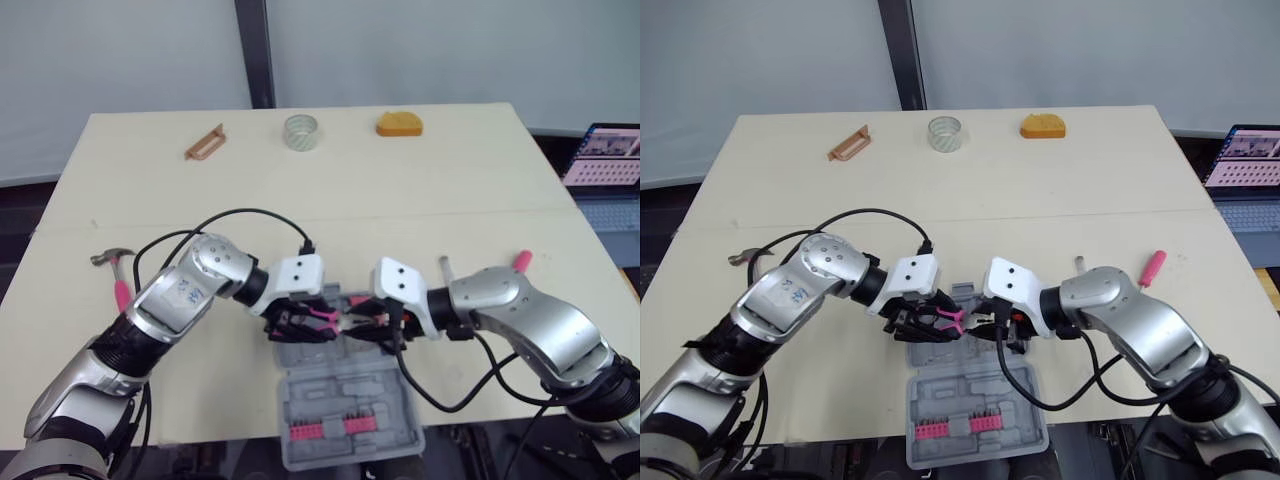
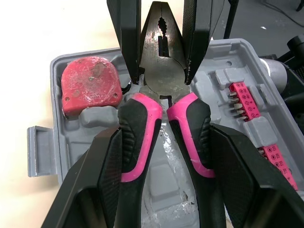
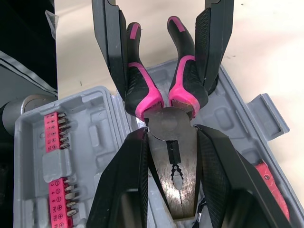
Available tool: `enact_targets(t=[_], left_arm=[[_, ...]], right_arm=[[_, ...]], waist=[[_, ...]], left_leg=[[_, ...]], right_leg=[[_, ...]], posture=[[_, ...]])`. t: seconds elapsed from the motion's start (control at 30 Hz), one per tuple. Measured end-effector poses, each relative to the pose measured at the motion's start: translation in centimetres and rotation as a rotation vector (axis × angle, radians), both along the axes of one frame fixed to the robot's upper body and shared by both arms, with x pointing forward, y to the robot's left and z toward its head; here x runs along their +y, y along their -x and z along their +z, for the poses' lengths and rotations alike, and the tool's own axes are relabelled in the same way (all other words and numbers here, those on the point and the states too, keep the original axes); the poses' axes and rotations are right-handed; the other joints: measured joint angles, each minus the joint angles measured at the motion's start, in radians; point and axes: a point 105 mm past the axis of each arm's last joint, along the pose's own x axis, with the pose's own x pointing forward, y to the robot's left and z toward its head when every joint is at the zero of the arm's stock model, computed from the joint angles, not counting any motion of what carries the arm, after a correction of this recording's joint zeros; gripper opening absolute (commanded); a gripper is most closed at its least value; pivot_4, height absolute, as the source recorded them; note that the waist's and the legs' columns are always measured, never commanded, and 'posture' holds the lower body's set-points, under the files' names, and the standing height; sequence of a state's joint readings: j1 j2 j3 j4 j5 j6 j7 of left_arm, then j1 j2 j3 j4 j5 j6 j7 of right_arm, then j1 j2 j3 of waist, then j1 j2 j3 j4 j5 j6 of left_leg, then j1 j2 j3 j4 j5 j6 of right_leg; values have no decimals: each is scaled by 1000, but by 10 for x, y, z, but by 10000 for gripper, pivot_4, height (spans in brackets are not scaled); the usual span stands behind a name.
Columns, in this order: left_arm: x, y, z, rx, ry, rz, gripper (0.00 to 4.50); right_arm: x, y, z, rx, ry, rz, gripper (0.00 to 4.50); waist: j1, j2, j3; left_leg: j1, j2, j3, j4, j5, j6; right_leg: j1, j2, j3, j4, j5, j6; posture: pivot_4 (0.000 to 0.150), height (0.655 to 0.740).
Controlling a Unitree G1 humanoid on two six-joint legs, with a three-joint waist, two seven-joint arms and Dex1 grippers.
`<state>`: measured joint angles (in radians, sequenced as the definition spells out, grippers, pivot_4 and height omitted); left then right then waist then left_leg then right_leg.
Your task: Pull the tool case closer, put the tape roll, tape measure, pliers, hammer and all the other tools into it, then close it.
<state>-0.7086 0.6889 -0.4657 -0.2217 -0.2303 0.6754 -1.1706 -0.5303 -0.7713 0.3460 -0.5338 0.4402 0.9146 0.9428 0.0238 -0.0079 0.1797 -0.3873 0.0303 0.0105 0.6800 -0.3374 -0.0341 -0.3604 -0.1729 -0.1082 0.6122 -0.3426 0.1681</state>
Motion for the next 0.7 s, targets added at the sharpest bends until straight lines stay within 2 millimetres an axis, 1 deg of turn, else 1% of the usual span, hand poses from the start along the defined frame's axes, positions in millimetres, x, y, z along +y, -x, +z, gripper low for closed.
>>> enact_targets(t=[0.07,0.23,0.3,0.37,0.43,0.53,0.57,0.63,0.7], left_arm=[[-1,-2,4,-10,19,8,44806],[6,-4,10,-24,46,34,44806],[11,-4,14,-43,89,43,44806],[19,0,23,-48,170,59,44806],[34,7,34,-54,249,90,44806],[54,11,46,-99,307,153,44806],[63,15,46,-141,329,189,44806],[76,17,42,-169,348,257,44806],[85,21,40,-174,368,290,44806]], right_arm=[[0,0,-1,3,0,0,9560],[-1,2,-4,17,0,-5,9560],[-3,3,-7,22,-1,-5,9560],[-5,4,-9,24,-2,-8,9560],[-12,4,-11,22,-3,-15,9560],[-21,1,-13,10,-5,-36,9560],[-24,2,-12,1,-10,-31,9560],[-31,1,-12,-12,-5,-32,9560],[-34,-1,-12,-21,-7,-29,9560]], waist=[[0,0,0],[-1,0,0],[-2,0,0],[-3,0,0],[-5,0,0],[-5,0,0],[-5,0,0],[-4,0,0],[-2,0,0]], left_leg=[[0,0,0,0,0,0],[0,0,0,0,0,0],[0,0,0,0,0,0],[0,0,0,0,0,0],[0,1,-1,0,0,0],[0,0,0,0,0,0],[0,0,0,0,0,0],[0,1,0,0,0,0],[0,1,0,1,0,0]], right_leg=[[0,0,0,0,0,0],[0,0,0,0,0,0],[0,0,0,0,0,0],[0,0,0,0,0,0],[0,0,0,0,0,0],[0,0,0,0,0,0],[0,0,0,0,0,0],[0,0,0,0,0,0],[0,0,0,0,0,0]], posture=[[1500,7400],[1500,7400],[1500,7400],[1500,7400],[1500,7400],[1500,7400],[1500,7400],[1500,7400],[1500,7400]])
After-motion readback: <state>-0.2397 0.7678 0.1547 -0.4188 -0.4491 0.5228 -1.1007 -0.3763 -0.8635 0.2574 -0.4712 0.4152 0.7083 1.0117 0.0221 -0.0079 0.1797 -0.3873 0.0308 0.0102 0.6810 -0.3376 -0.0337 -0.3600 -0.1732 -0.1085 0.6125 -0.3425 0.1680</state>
